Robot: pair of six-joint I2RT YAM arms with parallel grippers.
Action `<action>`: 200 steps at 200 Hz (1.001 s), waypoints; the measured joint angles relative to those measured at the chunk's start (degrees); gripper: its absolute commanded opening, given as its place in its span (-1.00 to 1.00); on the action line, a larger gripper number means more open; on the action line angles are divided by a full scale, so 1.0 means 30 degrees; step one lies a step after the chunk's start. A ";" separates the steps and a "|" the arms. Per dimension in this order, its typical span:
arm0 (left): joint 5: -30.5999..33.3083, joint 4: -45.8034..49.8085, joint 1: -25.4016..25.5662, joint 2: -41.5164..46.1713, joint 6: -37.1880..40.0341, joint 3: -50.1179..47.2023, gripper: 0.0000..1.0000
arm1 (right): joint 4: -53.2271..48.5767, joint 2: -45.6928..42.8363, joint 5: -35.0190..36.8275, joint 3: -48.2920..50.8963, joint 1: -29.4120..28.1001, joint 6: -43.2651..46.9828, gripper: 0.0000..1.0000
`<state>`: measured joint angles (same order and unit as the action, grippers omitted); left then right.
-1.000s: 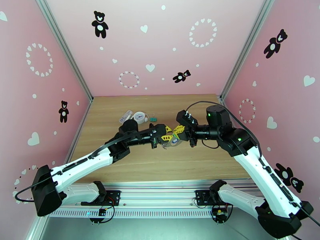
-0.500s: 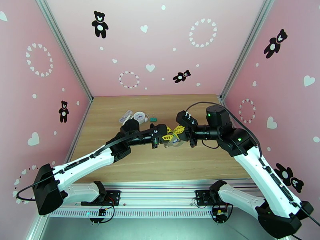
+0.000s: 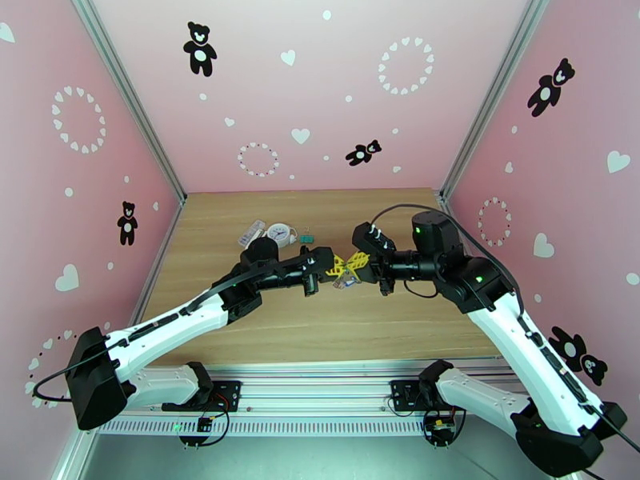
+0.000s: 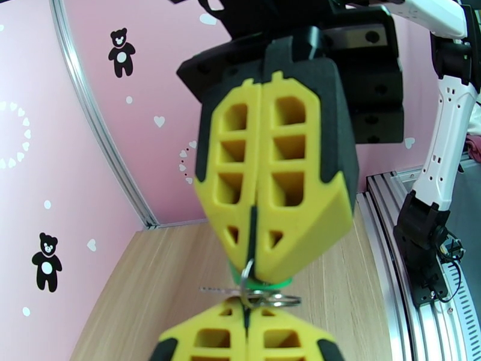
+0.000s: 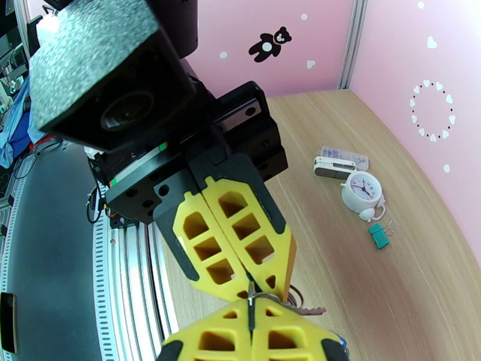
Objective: Remove the keys from the keyring
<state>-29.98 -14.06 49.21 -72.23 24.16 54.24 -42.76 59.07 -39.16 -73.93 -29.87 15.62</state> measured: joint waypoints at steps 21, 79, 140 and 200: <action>0.0058 -0.0007 0.0000 0.0000 -0.0095 -0.0007 -1.00 | 0.0000 -0.0036 0.0029 0.0000 0.0000 -0.0007 -1.00; 0.0226 -0.0517 -0.0066 0.0007 -0.1792 -0.0066 -1.00 | 0.0051 -0.0539 0.0583 0.0015 0.0007 -0.0073 -1.00; 0.0495 -0.0503 -0.0109 0.0007 -0.4211 -0.0066 -1.00 | 0.0678 -0.0867 0.1188 0.0255 0.0095 -0.0058 -1.00; 0.0954 -0.0670 -0.0109 0.0007 -0.7628 -0.0058 -1.00 | 0.1173 -0.0984 0.1180 0.0525 0.0095 -0.0138 -1.00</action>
<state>-27.11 -16.08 48.88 -72.20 1.28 54.06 -39.24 56.12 -35.62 -72.36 -29.58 15.20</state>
